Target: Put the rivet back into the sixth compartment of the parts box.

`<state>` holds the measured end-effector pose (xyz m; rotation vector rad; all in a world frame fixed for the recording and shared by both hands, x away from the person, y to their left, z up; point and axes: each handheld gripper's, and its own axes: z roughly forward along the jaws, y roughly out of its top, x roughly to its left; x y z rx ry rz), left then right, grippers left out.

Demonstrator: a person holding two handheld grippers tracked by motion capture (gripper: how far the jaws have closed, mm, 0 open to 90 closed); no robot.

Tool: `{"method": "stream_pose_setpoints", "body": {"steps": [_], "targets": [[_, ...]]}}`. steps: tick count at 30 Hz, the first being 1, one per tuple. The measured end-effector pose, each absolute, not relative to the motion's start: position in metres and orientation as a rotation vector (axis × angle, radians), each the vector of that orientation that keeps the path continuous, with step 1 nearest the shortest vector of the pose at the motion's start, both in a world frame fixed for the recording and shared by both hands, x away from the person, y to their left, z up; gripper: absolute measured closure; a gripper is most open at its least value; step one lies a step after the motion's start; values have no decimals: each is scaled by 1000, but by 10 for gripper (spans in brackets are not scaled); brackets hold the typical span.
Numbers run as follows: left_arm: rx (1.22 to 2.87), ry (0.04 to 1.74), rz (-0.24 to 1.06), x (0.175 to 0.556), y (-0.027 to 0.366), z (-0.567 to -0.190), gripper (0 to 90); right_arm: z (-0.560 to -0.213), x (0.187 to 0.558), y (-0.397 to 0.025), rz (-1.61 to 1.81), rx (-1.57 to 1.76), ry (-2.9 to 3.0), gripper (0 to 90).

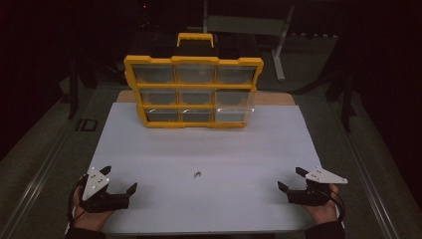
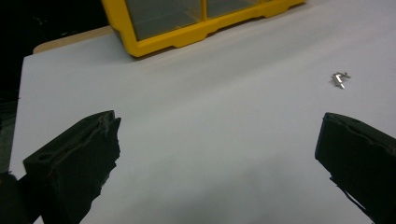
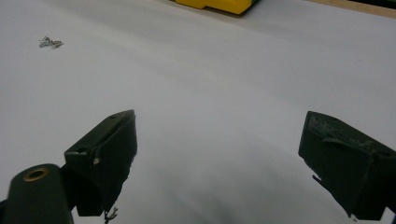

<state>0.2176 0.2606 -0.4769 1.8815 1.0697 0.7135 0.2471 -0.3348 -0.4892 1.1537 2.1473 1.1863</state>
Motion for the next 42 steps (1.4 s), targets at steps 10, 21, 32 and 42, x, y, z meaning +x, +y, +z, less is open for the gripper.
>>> {"method": "stream_pose_setpoints", "body": {"steps": [10,21,32,42], "targets": [[1851,1080,706,217,262,-477,5,-489,249,-328,1173,1141,2179,113],[1848,1103,714,217,261,-479,6,-476,255,-317,1176,1094,2261,103],[1845,1108,713,217,262,-480,6,-446,280,-287,1160,962,2338,104],[1858,1109,700,218,262,-481,6,-429,301,-248,1152,843,2402,107]]}}
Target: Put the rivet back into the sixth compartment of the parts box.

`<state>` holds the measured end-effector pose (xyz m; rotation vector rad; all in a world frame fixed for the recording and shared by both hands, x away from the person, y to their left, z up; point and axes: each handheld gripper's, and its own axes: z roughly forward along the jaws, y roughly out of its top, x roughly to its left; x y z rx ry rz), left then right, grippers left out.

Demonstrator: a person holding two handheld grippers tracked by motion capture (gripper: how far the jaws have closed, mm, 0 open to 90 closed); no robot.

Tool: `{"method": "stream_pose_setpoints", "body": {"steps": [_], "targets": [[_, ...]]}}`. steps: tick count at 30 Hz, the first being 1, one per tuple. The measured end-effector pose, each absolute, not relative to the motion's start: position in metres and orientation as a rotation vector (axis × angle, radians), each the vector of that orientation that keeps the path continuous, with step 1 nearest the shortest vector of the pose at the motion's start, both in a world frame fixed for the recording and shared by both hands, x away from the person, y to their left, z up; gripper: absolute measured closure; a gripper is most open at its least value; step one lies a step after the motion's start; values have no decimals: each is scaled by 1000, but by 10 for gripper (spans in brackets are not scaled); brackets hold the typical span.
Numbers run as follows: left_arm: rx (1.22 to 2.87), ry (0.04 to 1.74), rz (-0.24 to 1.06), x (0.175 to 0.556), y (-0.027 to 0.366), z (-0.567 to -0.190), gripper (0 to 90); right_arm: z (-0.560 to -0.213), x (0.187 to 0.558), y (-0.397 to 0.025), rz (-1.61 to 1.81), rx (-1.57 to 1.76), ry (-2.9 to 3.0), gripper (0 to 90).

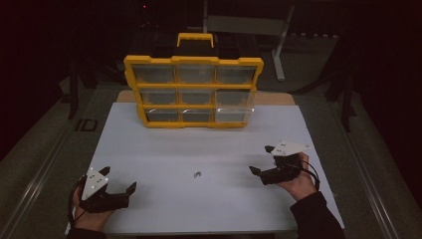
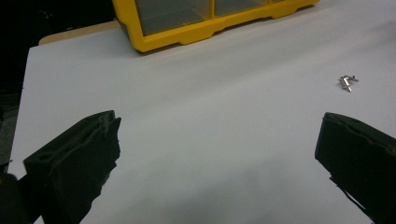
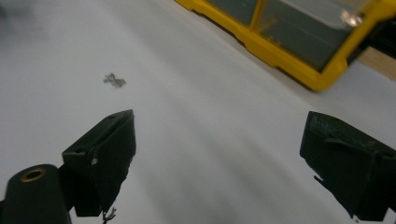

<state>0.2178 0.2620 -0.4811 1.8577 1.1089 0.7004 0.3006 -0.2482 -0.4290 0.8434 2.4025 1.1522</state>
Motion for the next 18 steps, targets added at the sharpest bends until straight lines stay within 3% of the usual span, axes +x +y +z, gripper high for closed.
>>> {"method": "stream_pose_setpoints", "body": {"steps": [18], "targets": [[1859,1105,701,218,261,-481,6,-400,339,-163,1104,595,2545,121]]}}
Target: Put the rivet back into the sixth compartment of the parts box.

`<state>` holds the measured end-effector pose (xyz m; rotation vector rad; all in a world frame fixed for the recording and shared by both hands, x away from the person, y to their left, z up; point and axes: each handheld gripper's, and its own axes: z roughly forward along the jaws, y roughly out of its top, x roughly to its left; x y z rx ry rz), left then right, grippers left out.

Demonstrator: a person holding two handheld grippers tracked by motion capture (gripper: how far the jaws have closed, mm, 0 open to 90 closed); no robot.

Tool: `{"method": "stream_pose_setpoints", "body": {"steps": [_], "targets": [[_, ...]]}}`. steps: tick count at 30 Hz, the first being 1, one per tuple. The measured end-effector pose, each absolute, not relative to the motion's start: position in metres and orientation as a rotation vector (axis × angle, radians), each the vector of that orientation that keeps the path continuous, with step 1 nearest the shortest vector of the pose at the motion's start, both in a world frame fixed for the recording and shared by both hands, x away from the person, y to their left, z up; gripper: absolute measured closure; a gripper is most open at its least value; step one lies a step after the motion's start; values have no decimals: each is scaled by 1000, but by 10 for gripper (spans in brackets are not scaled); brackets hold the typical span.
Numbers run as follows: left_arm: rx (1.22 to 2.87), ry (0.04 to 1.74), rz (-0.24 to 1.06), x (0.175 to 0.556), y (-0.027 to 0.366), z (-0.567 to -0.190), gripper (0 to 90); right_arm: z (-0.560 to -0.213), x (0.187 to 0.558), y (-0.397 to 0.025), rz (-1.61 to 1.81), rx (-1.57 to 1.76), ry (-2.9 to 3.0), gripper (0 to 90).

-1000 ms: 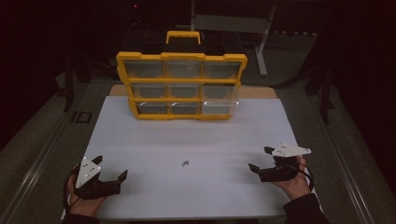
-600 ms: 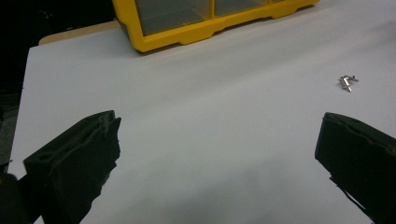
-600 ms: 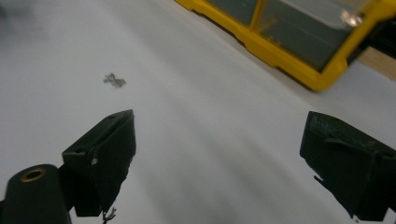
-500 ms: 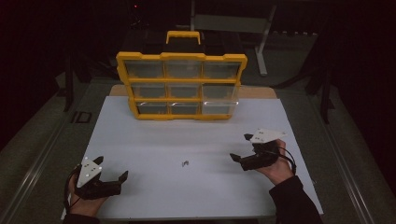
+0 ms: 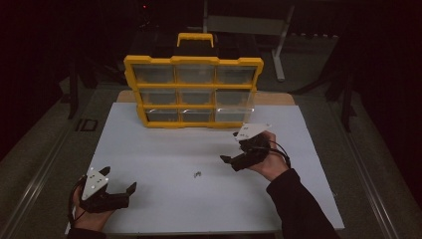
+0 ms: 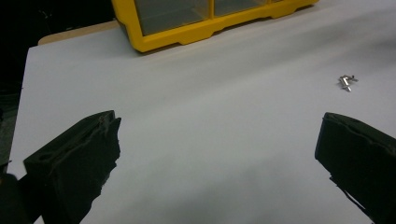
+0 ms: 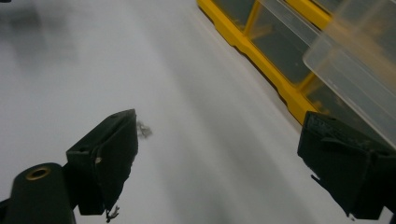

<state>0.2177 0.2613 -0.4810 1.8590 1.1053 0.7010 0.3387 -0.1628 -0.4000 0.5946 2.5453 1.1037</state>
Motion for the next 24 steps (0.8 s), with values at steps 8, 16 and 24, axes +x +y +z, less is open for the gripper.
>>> {"method": "stream_pose_setpoints", "body": {"steps": [8,16,24], "targets": [[1858,1107,699,218,262,-481,6,-398,356,-127,1049,521,2627,121],[1857,1105,695,218,262,-481,7,-391,360,-89,909,413,2723,120],[1856,1112,687,219,262,-482,10,-392,364,-64,756,299,2824,117]]}}
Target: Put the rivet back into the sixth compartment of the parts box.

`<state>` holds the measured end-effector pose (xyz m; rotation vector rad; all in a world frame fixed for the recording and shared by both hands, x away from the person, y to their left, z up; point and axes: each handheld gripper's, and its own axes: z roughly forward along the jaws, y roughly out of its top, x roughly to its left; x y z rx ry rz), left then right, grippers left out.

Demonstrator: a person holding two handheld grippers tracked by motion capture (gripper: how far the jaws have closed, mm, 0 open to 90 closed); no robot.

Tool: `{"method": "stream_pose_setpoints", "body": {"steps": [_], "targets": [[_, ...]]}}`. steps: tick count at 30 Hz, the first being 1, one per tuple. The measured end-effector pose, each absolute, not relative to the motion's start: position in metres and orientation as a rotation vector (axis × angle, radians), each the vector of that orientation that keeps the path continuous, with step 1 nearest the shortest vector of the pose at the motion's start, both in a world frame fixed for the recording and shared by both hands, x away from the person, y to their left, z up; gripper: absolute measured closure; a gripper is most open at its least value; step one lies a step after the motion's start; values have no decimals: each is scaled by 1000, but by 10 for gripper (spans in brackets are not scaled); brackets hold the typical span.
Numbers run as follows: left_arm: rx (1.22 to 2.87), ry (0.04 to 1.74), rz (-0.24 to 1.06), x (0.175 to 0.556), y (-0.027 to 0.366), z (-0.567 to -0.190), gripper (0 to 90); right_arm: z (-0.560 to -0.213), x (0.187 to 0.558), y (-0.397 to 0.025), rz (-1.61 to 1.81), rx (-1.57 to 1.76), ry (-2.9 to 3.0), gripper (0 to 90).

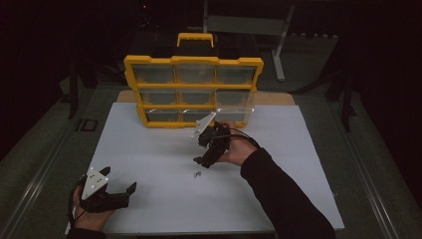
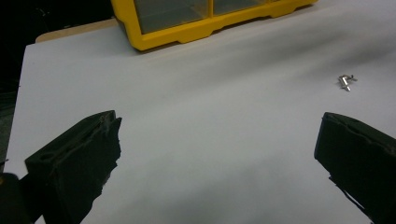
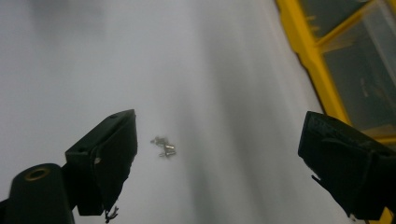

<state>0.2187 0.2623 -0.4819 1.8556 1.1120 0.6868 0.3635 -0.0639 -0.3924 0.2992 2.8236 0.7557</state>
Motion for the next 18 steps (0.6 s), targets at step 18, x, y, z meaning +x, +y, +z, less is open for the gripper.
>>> {"method": "stream_pose_setpoints", "body": {"steps": [18], "targets": [[1855,1111,696,218,263,-481,10,-434,379,-22,469,165,3039,164]]}}
